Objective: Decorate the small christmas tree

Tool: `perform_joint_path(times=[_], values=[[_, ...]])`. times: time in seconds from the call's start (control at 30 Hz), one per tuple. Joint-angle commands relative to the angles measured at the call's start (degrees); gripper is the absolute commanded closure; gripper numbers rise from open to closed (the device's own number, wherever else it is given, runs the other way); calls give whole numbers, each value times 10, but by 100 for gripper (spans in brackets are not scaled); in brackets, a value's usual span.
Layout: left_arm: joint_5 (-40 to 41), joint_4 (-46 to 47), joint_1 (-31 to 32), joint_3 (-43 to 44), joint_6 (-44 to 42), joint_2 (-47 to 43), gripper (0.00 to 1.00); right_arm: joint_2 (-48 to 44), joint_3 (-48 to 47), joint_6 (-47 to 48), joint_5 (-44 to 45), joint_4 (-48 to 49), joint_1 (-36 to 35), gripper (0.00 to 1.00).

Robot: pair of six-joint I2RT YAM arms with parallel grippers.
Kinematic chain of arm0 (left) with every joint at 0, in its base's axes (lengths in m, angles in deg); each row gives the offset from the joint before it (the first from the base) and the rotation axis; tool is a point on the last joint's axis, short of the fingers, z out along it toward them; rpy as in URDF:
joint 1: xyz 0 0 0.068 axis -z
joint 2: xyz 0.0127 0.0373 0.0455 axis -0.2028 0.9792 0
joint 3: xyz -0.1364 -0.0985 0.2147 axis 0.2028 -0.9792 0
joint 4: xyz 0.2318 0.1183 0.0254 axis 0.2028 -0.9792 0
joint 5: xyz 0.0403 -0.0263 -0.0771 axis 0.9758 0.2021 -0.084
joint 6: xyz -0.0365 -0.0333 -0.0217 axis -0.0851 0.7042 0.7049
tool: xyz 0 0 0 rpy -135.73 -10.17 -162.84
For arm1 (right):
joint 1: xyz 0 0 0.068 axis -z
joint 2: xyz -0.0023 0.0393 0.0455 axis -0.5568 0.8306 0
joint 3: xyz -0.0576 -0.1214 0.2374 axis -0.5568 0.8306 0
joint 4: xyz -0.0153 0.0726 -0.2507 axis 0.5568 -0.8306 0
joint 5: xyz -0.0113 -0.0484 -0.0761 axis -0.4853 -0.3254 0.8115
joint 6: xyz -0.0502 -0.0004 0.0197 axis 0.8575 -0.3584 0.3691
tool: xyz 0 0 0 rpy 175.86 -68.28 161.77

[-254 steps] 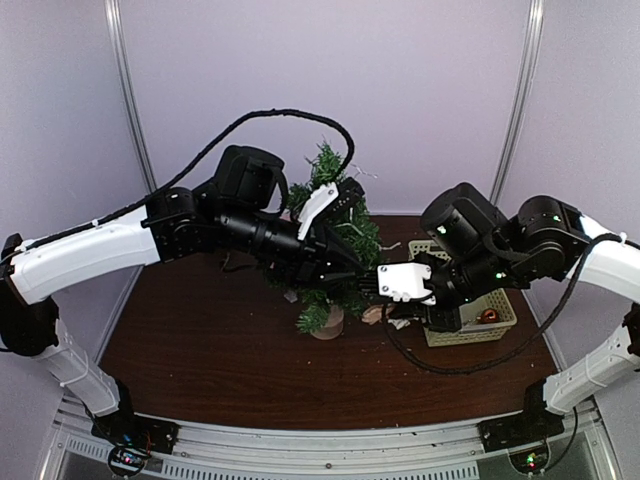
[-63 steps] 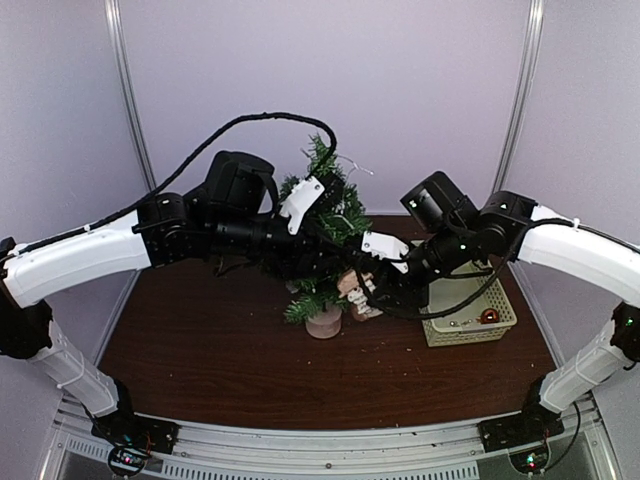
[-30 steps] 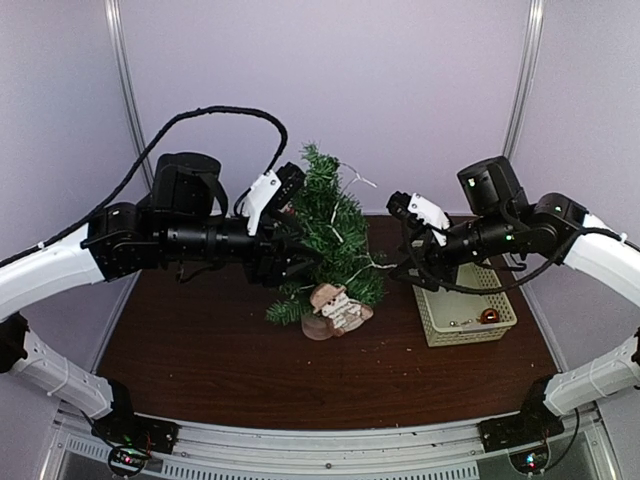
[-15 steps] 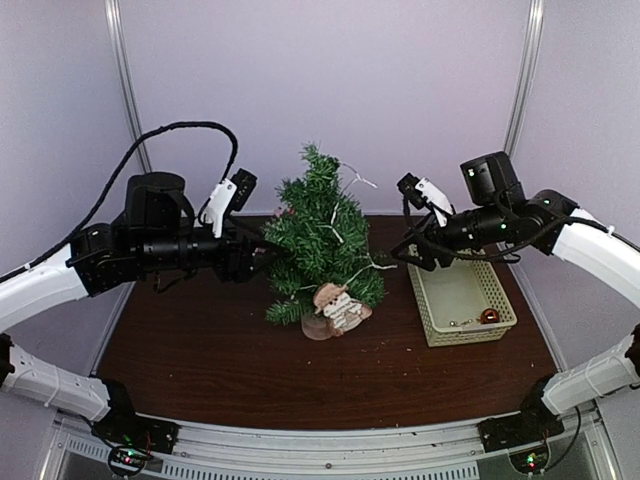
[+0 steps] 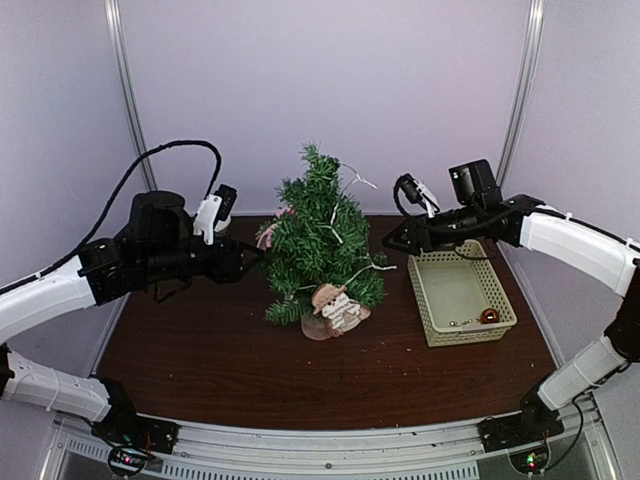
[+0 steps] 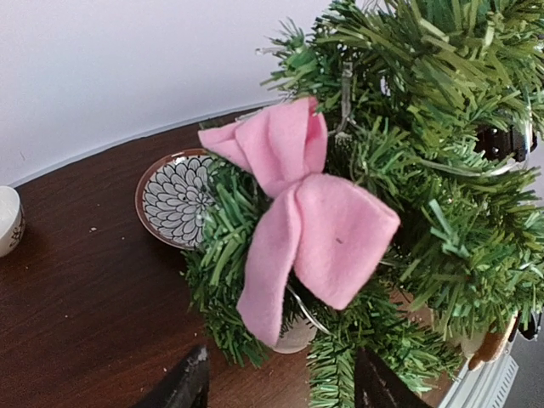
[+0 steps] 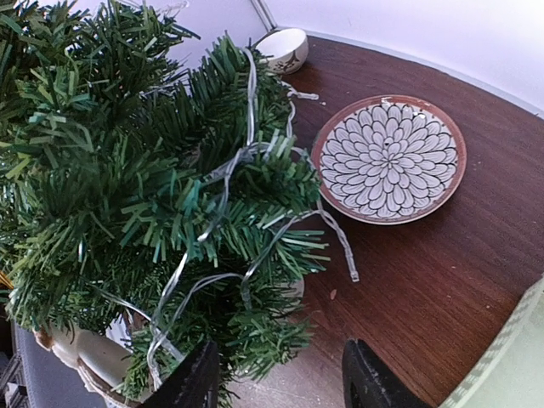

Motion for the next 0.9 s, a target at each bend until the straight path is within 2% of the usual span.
perform_joint_path(times=[0.0, 0.13, 0.5, 0.73, 0.87], values=[[-20, 53, -3, -2, 15, 21, 41, 22, 3, -35, -51, 53, 0, 48], [-20, 63, -4, -1, 20, 41, 34, 44, 9, -47, -67, 71, 0, 51], [-53, 98, -14, -9, 36, 77, 31, 52, 36, -60, -91, 92, -2, 61], [-58, 97, -30, -10, 37, 92, 32, 31, 61, -68, -102, 98, -4, 89], [-66, 98, -38, -7, 35, 104, 33, 15, 73, -72, -102, 95, -7, 94]])
